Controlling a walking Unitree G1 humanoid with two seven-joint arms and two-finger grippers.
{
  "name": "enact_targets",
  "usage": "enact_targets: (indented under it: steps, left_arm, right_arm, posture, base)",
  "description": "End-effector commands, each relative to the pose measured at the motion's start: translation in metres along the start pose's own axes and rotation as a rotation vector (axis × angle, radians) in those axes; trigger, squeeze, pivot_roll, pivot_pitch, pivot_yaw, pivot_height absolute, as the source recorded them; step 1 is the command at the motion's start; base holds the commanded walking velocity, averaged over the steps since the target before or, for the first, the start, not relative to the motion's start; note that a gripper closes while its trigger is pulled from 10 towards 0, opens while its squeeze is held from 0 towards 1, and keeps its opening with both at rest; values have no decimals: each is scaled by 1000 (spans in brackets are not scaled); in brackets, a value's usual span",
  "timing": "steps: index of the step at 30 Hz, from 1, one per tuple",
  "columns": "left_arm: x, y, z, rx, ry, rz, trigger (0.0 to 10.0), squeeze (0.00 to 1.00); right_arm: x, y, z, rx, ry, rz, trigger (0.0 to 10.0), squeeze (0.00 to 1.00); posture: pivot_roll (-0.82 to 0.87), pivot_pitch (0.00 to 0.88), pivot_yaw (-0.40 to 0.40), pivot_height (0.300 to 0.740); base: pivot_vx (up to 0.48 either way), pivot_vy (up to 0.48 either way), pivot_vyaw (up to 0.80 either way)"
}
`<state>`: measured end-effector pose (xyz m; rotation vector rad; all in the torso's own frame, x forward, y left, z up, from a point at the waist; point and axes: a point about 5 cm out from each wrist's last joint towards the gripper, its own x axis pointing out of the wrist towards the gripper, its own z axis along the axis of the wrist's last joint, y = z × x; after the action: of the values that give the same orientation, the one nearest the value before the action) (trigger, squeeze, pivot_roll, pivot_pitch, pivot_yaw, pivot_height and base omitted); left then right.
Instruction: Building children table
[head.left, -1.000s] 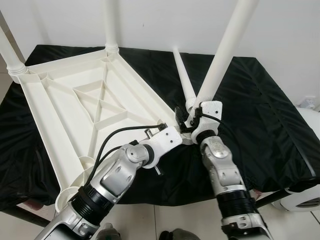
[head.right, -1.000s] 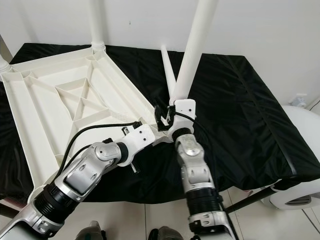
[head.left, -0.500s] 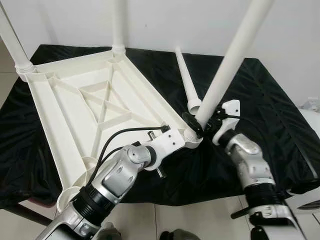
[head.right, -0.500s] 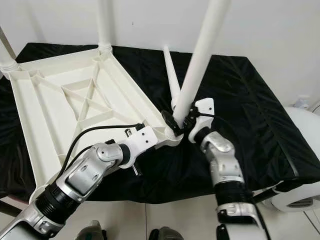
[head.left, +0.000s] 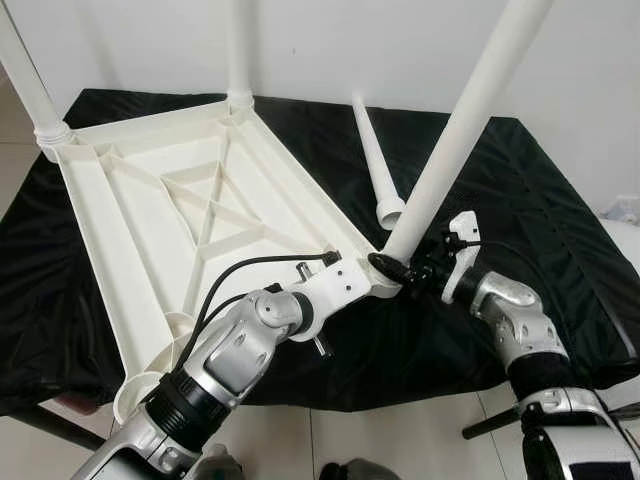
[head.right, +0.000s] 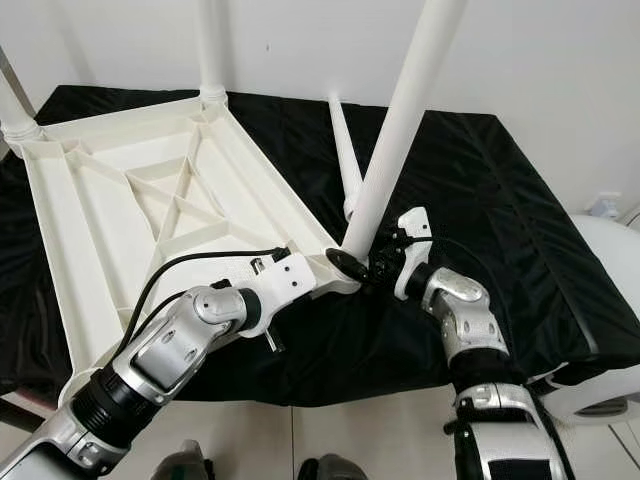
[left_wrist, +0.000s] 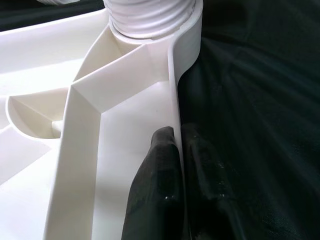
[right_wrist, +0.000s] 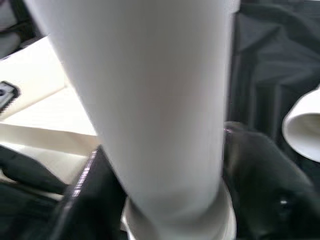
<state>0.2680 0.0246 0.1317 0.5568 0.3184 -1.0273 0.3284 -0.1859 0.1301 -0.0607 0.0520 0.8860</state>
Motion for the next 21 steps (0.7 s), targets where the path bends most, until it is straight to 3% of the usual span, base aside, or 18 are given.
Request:
enact_targets:
  steps: [1,11,12,21]
  left_arm:
    - [-1,-4,18,60,-73,-36,10000,0]
    - [-1,-4,18,53,-73,-35,10000,0]
    - [-1,-3,18,53,-73,-35,10000,0]
    - [-2,-3,18,52,-71,-33,10000,0]
  right_arm:
    - [-3,-4,1,-10,8,-7,0,0]
    - [-1,-10,8,-23,-12,20,0,0]
    - [-1,-9,7,-27,-11,11,10000,0]
    - [6,-3,4,-14,-43,-39,10000,0]
  posture:
    - [49,0,-86,740]
    - [47,0,-82,740]
    - [48,0,-81,740]
    - [45,0,-80,740]
  base:
    - [0,0,0]
    - [0,0,0]
    - [0,0,0]
    - [0,0,0]
